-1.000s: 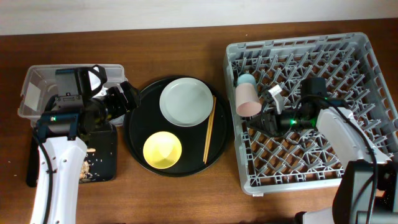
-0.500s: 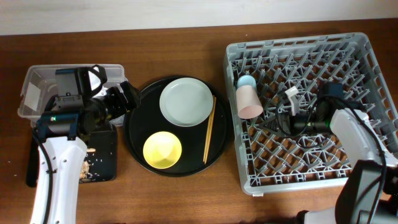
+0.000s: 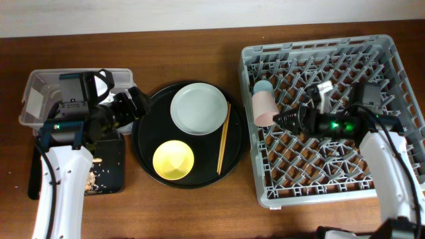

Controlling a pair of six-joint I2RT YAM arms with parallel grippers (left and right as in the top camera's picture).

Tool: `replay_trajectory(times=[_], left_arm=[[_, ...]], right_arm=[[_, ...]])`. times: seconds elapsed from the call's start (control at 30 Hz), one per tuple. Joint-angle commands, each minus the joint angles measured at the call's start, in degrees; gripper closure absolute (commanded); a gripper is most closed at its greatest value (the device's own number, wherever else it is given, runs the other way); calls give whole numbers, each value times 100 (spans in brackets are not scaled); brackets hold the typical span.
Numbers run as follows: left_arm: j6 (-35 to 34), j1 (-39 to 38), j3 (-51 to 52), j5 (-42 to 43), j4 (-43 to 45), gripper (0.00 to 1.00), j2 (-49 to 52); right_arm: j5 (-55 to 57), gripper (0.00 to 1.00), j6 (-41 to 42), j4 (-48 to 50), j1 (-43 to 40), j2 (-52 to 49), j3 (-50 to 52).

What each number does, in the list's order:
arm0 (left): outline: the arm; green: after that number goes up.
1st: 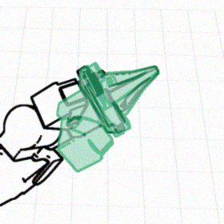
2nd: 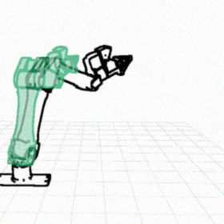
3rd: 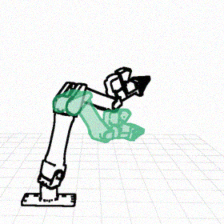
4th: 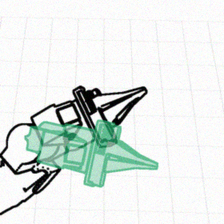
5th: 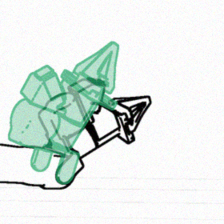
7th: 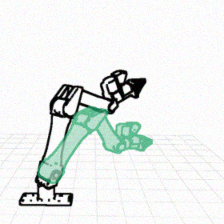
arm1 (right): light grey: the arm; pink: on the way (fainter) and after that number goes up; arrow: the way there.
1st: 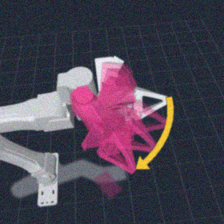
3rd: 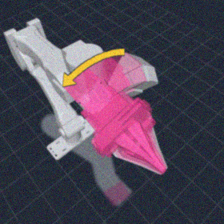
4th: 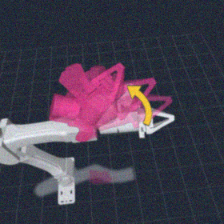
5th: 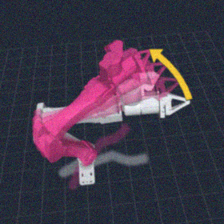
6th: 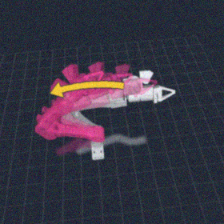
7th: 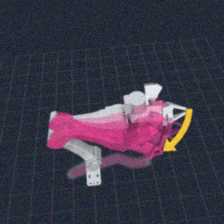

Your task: Sort waste into correct bins and load items into the dishwasher rack

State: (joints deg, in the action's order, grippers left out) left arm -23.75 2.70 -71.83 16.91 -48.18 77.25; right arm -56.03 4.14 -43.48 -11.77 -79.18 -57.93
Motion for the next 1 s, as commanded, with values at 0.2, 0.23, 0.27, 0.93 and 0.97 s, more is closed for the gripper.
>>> replay_trajectory(times=[0.2, 0.23, 0.27, 0.93, 0.97], left_arm=[[70, 9, -22, -24, 11, 1, -13], [70, 9, -22, -26, 11, 1, -13], [70, 9, -22, -26, 11, 1, -13], [70, 9, -22, -26, 11, 1, -13], [70, 9, -22, -26, 11, 1, -13]], right_arm=[[2717, 2, 3314, 968, 1213, 1567, -13], [2717, 2, 3519, 970, 1364, 1558, -13], [2732, 15, 3515, 960, 1488, 1521, -13], [7171, 81, 5851, 966, 3989, -13, 107], [7202, 81, 5851, 1045, 3989, -111, 107]])
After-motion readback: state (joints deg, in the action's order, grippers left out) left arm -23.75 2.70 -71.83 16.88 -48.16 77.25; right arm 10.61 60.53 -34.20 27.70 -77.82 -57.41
